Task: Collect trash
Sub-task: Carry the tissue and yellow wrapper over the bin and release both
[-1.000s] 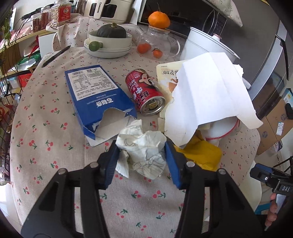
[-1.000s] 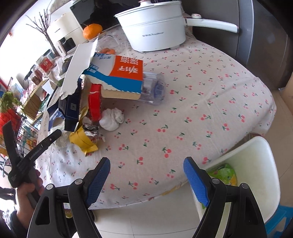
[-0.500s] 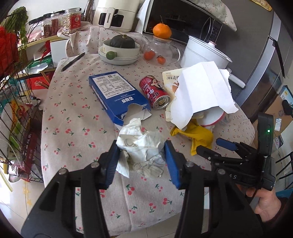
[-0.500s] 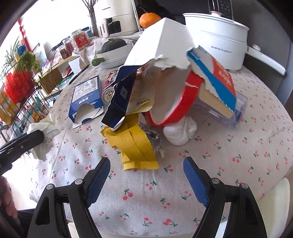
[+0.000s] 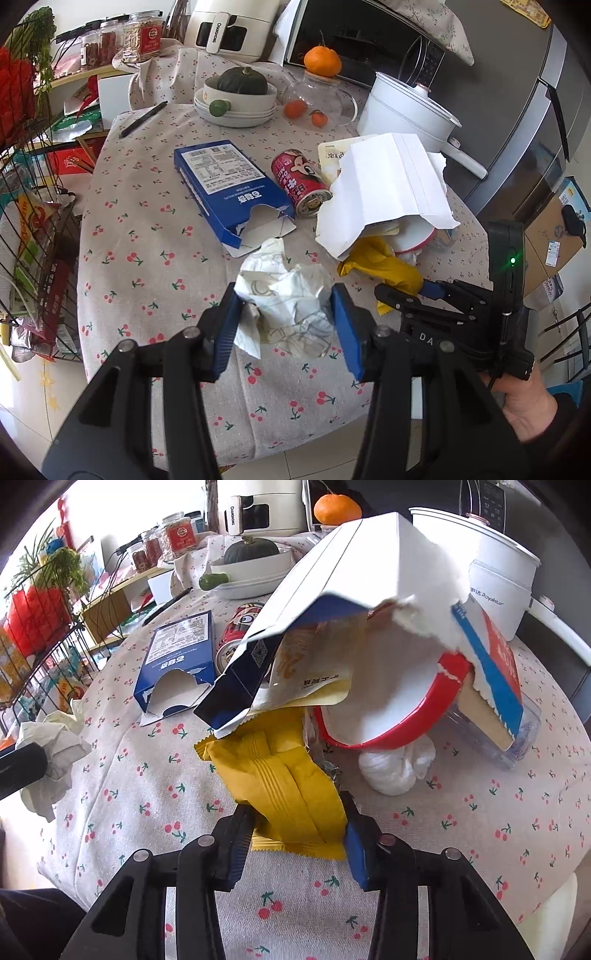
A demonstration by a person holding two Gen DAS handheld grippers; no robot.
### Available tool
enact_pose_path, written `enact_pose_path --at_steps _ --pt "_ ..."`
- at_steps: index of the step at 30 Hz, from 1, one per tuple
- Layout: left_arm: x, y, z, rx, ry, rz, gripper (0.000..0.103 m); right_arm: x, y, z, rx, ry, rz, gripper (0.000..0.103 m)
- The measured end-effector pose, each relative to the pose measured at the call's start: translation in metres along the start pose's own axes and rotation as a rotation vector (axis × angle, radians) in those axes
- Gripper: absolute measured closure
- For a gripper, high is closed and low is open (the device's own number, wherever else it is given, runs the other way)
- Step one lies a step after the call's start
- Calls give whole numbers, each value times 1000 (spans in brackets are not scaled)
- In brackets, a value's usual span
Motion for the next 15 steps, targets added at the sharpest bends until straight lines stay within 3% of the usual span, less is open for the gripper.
enact_pose_path --at_steps 3,6,15 --pt "0 -4 1 -6 -1 8 52 13 -3 2 -8 11 -26 60" --pt "1 -9 2 -11 2 20 52 26 -7 7 -13 28 -49 69" --pt "0 -20 10 -29 20 42 52 55 -22 30 -18 92 -89 73"
Point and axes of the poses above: each gripper's, at about its wrist camera, not at the fingertips, and x roughly against the way its jaws point, y to its left, z to its underside, the point moved 4 cm from there along -x, roughly the way its jaws point
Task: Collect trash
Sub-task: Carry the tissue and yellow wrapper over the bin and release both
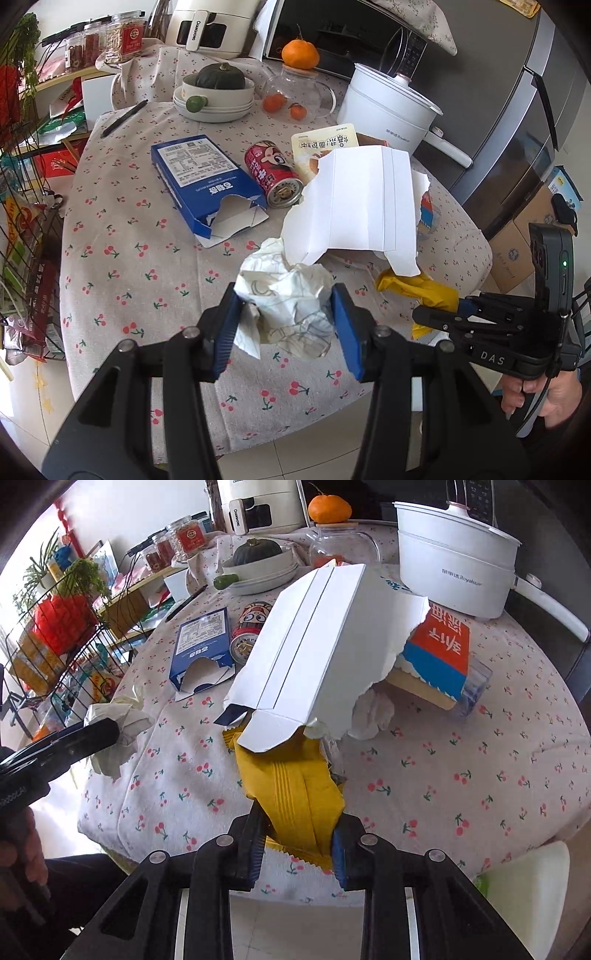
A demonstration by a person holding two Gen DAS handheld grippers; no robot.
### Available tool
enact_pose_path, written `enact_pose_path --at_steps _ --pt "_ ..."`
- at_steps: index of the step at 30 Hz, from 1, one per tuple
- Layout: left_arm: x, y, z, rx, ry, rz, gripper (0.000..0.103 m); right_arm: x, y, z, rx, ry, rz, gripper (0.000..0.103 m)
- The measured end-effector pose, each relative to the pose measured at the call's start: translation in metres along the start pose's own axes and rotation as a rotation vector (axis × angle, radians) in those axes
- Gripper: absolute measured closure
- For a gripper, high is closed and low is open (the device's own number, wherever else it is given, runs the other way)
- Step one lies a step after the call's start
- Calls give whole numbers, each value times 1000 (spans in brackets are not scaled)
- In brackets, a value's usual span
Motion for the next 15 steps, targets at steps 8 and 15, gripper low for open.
enact_pose_path --at_steps 8,15 --pt "-2 -14 6 -30 14 18 52 19 -13 24 24 54 49 77" --pt "-2 -35 8 -71 20 49 52 51 -42 38 -32 24 50 81"
Point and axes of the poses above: each gripper's, at about its wrist camera, not at the fingertips, and x roughly against the way its jaws point, y to its left, z to its underside, the point moved 4 cm from there along -x, roughly the way its jaws point
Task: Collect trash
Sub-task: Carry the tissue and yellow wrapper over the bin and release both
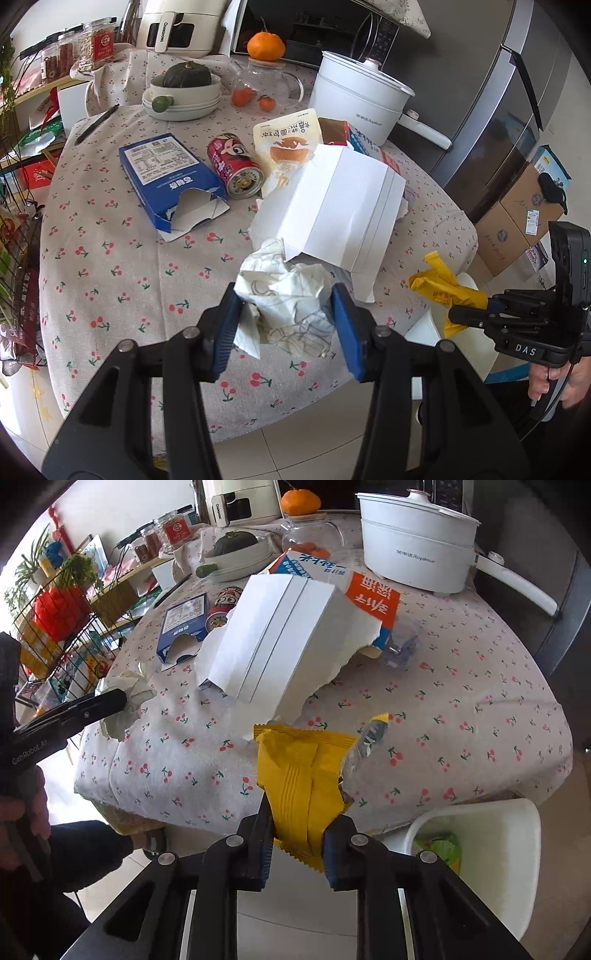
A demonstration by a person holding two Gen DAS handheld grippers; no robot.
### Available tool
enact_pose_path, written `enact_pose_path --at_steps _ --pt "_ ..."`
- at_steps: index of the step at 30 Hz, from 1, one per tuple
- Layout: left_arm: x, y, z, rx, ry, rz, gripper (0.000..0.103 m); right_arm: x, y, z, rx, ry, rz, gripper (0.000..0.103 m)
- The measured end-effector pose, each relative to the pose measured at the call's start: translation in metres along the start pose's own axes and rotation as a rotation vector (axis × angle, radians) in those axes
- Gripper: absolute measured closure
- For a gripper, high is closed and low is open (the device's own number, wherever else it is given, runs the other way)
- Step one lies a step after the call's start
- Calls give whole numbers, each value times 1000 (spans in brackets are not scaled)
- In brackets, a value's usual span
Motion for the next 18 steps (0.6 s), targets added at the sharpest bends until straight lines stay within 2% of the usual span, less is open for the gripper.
enact_pose_path --at_steps 9,18 --pt "-7 -36 -1 -50 9 47 52 25 -49 9 -119 -59 43 82" --pt "-18 -105 -4 -150 16 148 52 66 -91 42 -189 -103 97 82"
Point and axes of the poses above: each gripper's, at about its wrist camera, not at the fingertips, and x roughly against the way its jaws point, y to its left, z to its underside, the point moved 4 cm from there along -x, roughly the way its jaws point
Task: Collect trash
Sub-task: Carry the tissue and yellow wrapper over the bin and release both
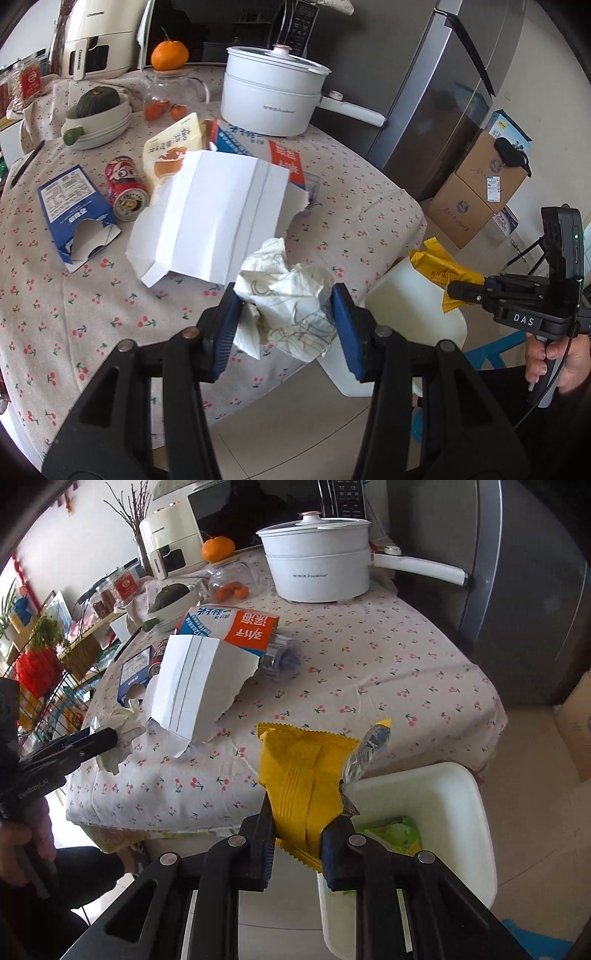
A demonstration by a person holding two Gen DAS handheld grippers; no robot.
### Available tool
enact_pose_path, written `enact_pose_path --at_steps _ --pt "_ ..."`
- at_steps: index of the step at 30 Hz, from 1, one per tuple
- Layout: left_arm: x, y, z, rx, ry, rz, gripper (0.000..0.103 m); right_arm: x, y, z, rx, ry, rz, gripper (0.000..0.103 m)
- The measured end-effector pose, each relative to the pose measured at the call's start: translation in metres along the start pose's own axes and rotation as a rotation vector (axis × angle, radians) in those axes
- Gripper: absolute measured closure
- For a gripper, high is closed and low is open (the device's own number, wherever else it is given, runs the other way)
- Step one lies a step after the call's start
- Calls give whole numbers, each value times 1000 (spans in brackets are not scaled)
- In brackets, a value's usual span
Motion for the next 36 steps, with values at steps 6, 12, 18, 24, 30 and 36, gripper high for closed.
enact_pose_path --at_steps 6,12,18,24,30,36 --pt "-28 -53 1 -95 32 65 51 3 -53 32 -106 51 72 82" --pt "-57 -92 7 -162 77 102 51 -14 -93 57 -203 156 120 81" --pt "-78 -119 13 -215 105 125 51 -16 -110 62 -276 178 131 71" --pt "-101 -140 21 -279 129 143 51 -6 -120 58 -281 150 199 44" --pt "-122 -159 32 -347 147 164 49 -4 -131 61 -310 156 238 40" --pt "-131 -168 34 -385 139 158 39 4 -141 66 -322 143 294 32"
Point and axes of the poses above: each gripper's, at about its wrist camera, not at the fingertips, and x roughly against the way its jaws point, y to its left, z to its underside, the point moved 4 cm from there along -x, roughly the way its jaws point
